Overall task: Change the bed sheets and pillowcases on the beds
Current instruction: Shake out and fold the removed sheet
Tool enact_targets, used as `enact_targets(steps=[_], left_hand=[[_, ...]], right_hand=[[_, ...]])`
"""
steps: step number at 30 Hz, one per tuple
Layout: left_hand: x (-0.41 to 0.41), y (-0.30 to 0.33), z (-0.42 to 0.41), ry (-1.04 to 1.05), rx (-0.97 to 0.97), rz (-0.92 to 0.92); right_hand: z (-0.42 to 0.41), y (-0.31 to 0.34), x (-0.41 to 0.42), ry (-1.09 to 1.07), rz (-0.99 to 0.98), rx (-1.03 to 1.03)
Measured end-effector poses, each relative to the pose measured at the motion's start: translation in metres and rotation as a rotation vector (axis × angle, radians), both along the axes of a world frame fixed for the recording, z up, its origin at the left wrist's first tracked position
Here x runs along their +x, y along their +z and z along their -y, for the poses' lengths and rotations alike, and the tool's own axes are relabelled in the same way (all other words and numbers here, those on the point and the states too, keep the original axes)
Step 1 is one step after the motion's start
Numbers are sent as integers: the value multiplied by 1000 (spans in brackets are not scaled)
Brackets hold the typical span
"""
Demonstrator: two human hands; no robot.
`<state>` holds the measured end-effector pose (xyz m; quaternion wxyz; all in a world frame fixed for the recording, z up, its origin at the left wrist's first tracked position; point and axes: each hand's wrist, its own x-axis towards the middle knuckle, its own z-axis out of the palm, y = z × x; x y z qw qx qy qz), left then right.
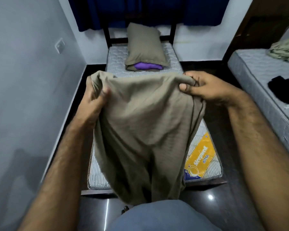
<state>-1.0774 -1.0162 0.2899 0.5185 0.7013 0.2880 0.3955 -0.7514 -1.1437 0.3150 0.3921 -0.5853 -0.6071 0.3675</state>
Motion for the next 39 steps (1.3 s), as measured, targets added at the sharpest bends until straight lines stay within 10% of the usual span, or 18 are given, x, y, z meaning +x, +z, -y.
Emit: enact_targets(steps=[6, 20, 39], left_hand=[[-27, 17, 7, -128, 339, -588], [-164, 55, 124, -203, 376, -334], [-192, 48, 219, -253, 346, -491]], right_hand=[[30, 21, -61, -8, -140, 14], [148, 41, -189, 134, -260, 79], [252, 7, -199, 0, -5, 30]])
